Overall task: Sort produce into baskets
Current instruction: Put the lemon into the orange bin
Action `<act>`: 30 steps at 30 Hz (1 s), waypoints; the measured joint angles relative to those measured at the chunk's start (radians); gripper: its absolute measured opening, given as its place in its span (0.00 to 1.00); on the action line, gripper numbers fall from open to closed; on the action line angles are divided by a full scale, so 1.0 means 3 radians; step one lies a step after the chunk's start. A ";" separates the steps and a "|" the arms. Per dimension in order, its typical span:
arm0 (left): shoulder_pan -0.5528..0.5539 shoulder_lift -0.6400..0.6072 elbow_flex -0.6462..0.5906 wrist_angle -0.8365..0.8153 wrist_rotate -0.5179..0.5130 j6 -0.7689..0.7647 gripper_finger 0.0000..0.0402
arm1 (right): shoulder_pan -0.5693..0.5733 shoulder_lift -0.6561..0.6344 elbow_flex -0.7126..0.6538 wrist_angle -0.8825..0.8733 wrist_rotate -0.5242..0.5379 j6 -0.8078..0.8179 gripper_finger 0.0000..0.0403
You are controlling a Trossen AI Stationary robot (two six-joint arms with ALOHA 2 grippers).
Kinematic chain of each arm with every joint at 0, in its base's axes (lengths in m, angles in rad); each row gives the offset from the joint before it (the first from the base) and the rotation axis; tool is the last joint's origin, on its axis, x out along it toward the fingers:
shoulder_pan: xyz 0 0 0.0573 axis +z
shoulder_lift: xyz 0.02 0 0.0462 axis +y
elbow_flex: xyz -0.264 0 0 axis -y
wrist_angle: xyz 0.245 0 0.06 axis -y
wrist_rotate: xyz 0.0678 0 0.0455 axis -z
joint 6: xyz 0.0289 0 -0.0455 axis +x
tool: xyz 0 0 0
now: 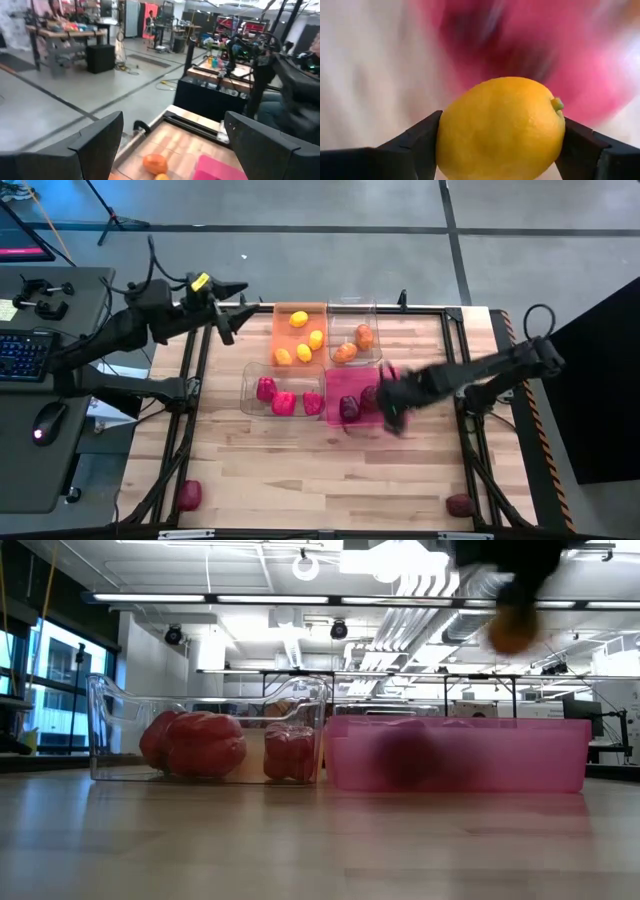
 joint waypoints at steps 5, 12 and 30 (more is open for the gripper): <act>-0.0007 0.0024 -0.0081 -0.0006 0.0114 -0.0273 0.84 | -0.0762 0.0066 0.0323 0.1333 0.0910 -0.0967 0.72; -0.0008 0.0023 -0.0100 0.0092 0.0327 -0.0809 0.84 | -0.1578 0.0650 0.0304 0.3697 0.0592 -0.1728 0.72; -0.0009 0.0043 -0.0100 0.0234 0.0336 -0.0988 0.84 | -0.1954 0.2184 0.1475 0.3379 -0.0332 -0.0798 0.72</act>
